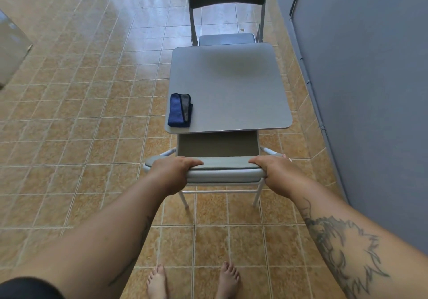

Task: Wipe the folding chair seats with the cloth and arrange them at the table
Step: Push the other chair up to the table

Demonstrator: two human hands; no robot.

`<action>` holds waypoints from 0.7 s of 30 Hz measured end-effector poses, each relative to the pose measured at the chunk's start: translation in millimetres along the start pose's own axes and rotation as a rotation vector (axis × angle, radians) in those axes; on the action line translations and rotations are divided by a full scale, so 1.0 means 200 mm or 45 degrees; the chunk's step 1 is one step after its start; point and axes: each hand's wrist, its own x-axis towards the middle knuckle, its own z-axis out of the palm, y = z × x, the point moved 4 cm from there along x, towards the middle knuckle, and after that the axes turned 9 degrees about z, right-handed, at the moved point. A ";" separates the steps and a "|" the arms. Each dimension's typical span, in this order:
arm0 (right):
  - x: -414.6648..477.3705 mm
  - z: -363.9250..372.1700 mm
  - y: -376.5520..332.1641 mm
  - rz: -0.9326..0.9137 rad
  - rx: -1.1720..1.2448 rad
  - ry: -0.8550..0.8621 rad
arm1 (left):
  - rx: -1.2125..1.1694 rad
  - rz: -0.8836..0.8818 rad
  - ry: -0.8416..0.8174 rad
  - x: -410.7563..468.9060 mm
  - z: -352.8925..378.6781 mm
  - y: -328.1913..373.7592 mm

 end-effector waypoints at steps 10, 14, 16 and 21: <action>0.00 -0.01 0.08 -0.032 0.023 0.000 | -0.023 0.028 0.058 0.02 0.06 0.04; 0.00 -0.03 0.13 -0.008 0.047 0.041 | -0.034 0.077 0.056 0.04 0.07 0.08; 0.02 -0.03 0.12 0.023 0.064 0.053 | -0.046 0.084 0.068 0.05 0.06 0.07; 0.03 0.01 0.07 0.069 0.094 0.052 | -0.024 0.065 0.064 0.05 0.04 0.01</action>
